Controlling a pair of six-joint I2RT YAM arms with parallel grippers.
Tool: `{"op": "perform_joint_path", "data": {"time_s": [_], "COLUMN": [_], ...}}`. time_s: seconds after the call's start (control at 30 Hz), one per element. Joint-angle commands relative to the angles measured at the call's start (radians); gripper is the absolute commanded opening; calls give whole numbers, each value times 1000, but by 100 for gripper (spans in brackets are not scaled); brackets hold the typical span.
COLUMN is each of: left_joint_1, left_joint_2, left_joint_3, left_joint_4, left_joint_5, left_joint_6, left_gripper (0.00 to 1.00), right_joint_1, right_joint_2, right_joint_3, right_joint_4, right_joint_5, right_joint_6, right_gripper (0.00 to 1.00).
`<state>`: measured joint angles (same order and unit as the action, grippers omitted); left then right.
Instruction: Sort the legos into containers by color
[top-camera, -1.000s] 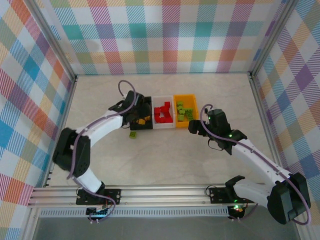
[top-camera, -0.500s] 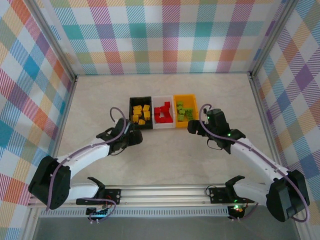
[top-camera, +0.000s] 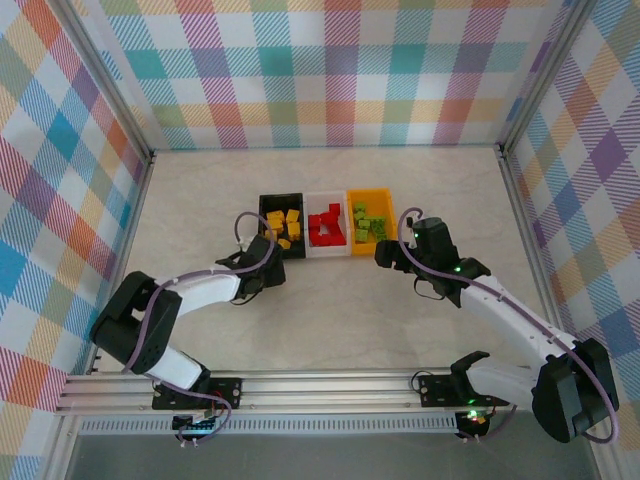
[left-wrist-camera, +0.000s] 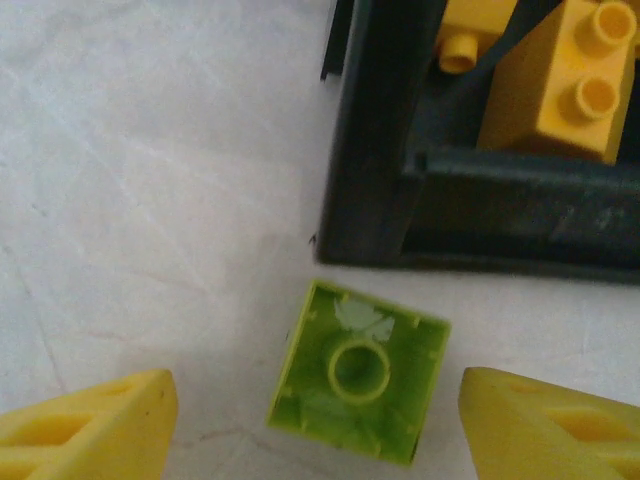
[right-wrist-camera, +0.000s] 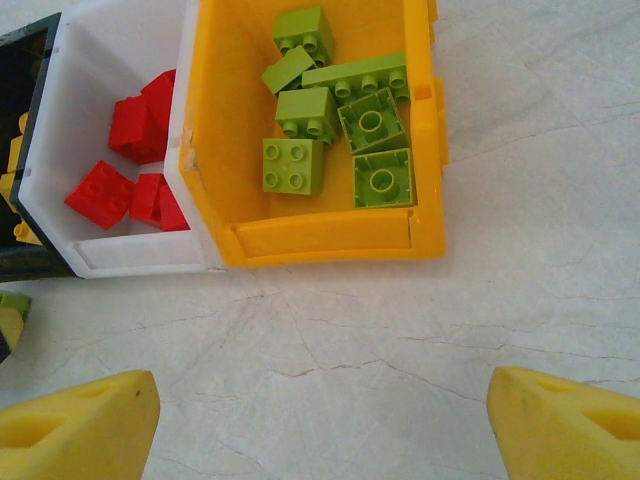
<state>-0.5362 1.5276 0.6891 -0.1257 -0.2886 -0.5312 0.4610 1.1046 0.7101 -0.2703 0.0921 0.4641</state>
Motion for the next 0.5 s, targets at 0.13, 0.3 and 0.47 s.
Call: {"op": "perform_joint_path", "data": {"time_s": [0.13,0.3,0.47], "left_joint_1": [12,9,-31], "left_joint_2": [60,31,-54], "left_joint_3": [58,38,-1], "left_joint_4": [54,43,11], "left_joint_5": [-39,-15,-4], "left_joint_6": [42,38,28], "left_gripper": [57,43,37], "right_joint_1": [1,1,1], "right_joint_2": [-17,-22,-20], "right_joint_3": [16,13,11], "right_joint_4": [-1,0,8], "right_joint_5": [-2,9,16], "right_joint_6": [1,1,8], "right_gripper": [86,85,85]}}
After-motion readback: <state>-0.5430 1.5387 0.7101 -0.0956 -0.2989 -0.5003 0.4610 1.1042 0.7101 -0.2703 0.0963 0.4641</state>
